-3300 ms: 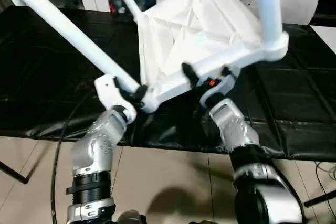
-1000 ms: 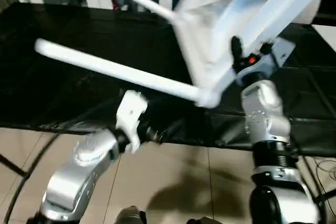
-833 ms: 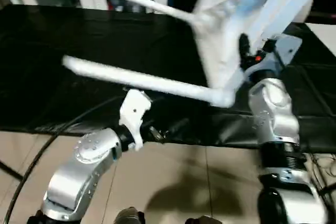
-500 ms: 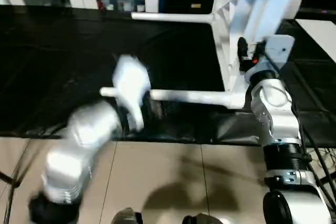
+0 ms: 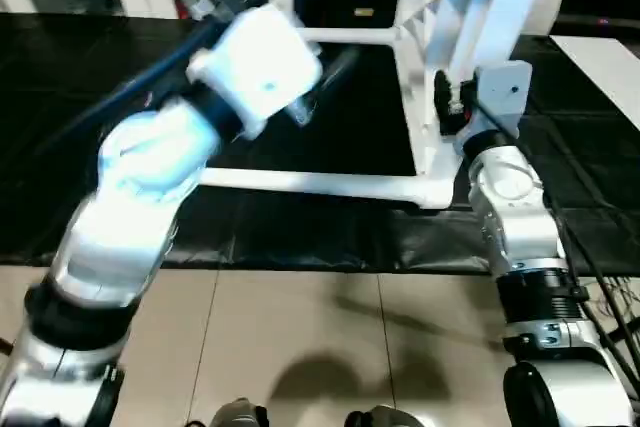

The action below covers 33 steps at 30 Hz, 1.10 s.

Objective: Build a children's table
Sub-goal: Flip table

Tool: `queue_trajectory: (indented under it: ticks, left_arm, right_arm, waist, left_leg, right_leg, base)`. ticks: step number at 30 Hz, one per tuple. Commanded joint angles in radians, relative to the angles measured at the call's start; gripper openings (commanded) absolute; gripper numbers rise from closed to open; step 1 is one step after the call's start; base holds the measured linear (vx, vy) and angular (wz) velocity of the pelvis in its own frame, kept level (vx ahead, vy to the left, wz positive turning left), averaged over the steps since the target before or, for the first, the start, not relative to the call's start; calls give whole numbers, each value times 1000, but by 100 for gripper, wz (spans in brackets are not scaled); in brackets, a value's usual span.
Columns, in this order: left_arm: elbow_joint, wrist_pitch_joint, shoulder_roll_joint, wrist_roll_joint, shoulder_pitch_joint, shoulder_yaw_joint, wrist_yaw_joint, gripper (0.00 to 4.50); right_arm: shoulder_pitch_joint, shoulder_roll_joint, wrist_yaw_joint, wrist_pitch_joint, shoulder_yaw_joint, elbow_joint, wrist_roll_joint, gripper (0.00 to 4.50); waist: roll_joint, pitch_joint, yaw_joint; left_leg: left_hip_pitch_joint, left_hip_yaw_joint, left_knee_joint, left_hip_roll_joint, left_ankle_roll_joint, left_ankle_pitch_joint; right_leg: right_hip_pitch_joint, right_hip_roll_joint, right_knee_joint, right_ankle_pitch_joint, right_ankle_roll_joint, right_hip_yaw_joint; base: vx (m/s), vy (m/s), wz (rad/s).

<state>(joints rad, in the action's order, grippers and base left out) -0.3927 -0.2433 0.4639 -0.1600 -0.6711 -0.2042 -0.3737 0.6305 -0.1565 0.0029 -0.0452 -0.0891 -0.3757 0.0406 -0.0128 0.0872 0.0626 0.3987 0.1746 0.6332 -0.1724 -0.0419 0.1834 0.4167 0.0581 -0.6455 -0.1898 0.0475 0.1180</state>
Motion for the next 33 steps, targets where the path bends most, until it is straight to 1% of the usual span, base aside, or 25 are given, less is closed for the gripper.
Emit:
queue_trajectory:
  ticks: [1,2,3,4,5,6,9,10,11,12,13,14,15,16,18,19,20,23,24,26,28,30,31,32,33]
  left_arm:
    - [33,35,5,-60,-33,2,61,450]
    - [78,68,19,-121,-71,8,115,450]
    - [78,68,19,-121,-71,8,115,450]
    - [101,92,26,-136,-88,14,128,450]
    - [113,95,31,-151,-99,19,143,450]
    - [146,113,47,-189,-122,24,167,450]
    - [177,134,56,-218,-133,19,173,450]
    - [239,155,66,-252,-159,6,191,450]
    - [293,173,75,-273,-184,-9,203,450]
    - [293,173,75,-273,-184,-9,203,450]
    - [378,211,88,-300,-224,-30,218,450]
    - [407,228,92,-309,-238,-37,222,450]
    - [447,250,95,-313,-256,-44,216,450]
    - [486,269,101,-325,-274,-56,211,450]
    - [512,281,102,-332,-285,-63,206,450]
    - [552,295,100,-341,-301,-68,209,450]
    - [585,314,100,-348,-314,-75,206,450]
    - [652,347,102,-365,-339,-92,207,450]
    - [652,347,102,-365,-339,-92,207,450]
    - [706,381,103,-371,-359,-104,192,450]
    - [745,402,108,-383,-371,-111,186,450]
    - [760,396,108,-386,-375,-107,187,450]
    - [774,389,108,-392,-379,-103,192,450]
    - [785,380,107,-395,-385,-99,198,450]
    - [805,366,102,-387,-397,-88,204,450]
  right_arm:
    - [-12,-8,-17,-20,5,-26,20,309]
    - [-13,-10,-29,-22,2,-46,24,309]
    - [-13,-10,-29,-22,2,-46,24,309]
    - [-12,-8,-33,-22,0,-58,22,309]
    - [-11,-7,-35,-19,1,-68,22,309]
    - [-14,-2,-39,-13,6,-93,26,309]
    - [-17,-1,-44,-12,10,-109,33,309]
    - [-12,1,-51,-5,9,-135,34,309]
    - [-6,2,-53,3,7,-156,33,309]
    - [-6,2,-53,3,7,-156,33,309]
    - [5,3,-57,19,7,-189,31,309]
    - [9,3,-58,24,7,-199,31,282]
    - [14,3,-60,34,7,-214,28,282]
    - [19,3,-61,40,6,-225,25,274]
    - [23,3,-60,43,4,-232,22,256]
    - [32,2,-59,50,1,-244,21,244]
    - [40,2,-59,56,0,-256,22,244]
    - [54,2,-62,70,-2,-276,22,225]
    - [54,2,-62,70,-2,-276,22,208]
    - [61,2,-62,82,-2,-286,18,204]
    - [70,0,-60,95,-3,-303,16,199]
    - [71,-1,-58,100,-4,-307,15,197]
    - [70,-1,-56,105,-3,-309,14,197]
    - [69,-1,-53,107,-2,-307,14,197]
    - [70,-2,-48,111,0,-306,14,196]
  waist:
    - [-4,-87,6]
    - [-4,-86,6]
    - [-3,-83,6]
    - [-3,-83,6]
    - [-5,-82,7]
    - [-5,-85,6]
    - [-4,-81,7]
    - [-4,-82,7]
    - [-14,-83,10]
    - [-8,-85,12]
    - [-7,-84,12]
    - [-5,-86,15]
    - [-1,-88,18]
    - [6,-90,25]
    - [1,-91,26]
    - [8,-91,31]
    - [7,-91,31]
    - [4,-92,33]
    - [5,-93,34]
    - [9,-93,34]
    - [10,-94,35]
    - [8,-92,34]
    - [4,-92,35]
    - [5,-92,35]
    - [4,-92,35]
  left_leg:
    - [-16,-26,-70,-58,-7,138]
    - [-15,-26,-70,-57,-8,145]
    - [-16,-26,-71,-56,-11,157]
    - [-19,-26,-70,-54,-14,176]
    - [-17,-27,-70,-53,-14,180]
    - [-19,-28,-70,-54,-18,191]
    - [-23,-29,-71,-54,-21,212]
    - [-25,-31,-72,-55,-24,221]
    - [-24,-30,-72,-52,-19,214]
    - [-28,-29,-71,-51,-20,216]
    - [-25,-32,-73,-54,-22,218]
    - [-28,-31,-73,-53,-21,217]
    - [-26,-34,-75,-57,-26,212]
    - [-30,-34,-74,-58,-29,207]
    - [-26,-35,-76,-61,-33,201]
    - [-29,-34,-75,-60,-34,199]
    - [-25,-34,-74,-57,-33,198]
    - [-24,-33,-75,-57,-30,195]
    - [-25,-33,-74,-59,-31,192]
    - [-25,-36,-77,-61,-33,193]
    - [-27,-34,-76,-61,-34,201]
    - [-27,-33,-76,-61,-33,205]
    - [-28,-33,-75,-61,-30,203]
    - [-27,-34,-76,-62,-29,198]
    - [-27,-33,-76,-61,-28,196]
  right_leg:
    - [-69,98,83,-212,106,-79]
    - [-69,99,85,-224,105,-79]
    - [-67,97,89,-243,100,-78]
    - [-67,99,92,-271,91,-78]
    - [-68,100,95,-289,84,-78]
    - [-67,101,97,-317,75,-77]
    - [-61,102,104,-364,64,-76]
    - [-61,104,104,-375,64,-75]
    - [-60,102,104,-376,59,-75]
    - [-57,104,105,-378,59,-76]
    - [-59,106,103,-366,65,-76]
    - [-56,104,106,-353,65,-76]
    - [-61,107,98,-322,79,-77]
    - [-58,108,96,-297,87,-78]
    - [-62,108,90,-261,101,-79]
    - [-60,109,88,-240,113,-80]
    - [-64,110,88,-230,119,-80]
    - [-66,112,89,-234,125,-80]
    - [-67,113,88,-230,124,-80]
    - [-66,111,86,-210,132,-79]
    - [-65,113,86,-203,141,-80]
    - [-66,115,88,-213,145,-80]
    - [-67,116,88,-226,141,-80]
    - [-67,116,88,-232,138,-80]
    - [-67,115,88,-231,137,-80]
  base:
    - [0,0,0]
    - [0,0,0]
    - [0,0,0]
    - [0,0,0]
    - [0,0,0]
    - [0,0,0]
    - [0,0,0]
    - [0,0,0]
    - [0,0,0]
    - [0,0,0]
    - [0,0,0]
    - [0,0,0]
    - [0,0,0]
    - [0,0,0]
    - [0,0,0]
    - [0,0,0]
    - [0,0,0]
    - [0,0,0]
    - [0,0,0]
    - [0,0,0]
    - [0,0,0]
    - [0,0,0]
    - [0,0,0]
    - [0,0,0]
    - [0,0,0]
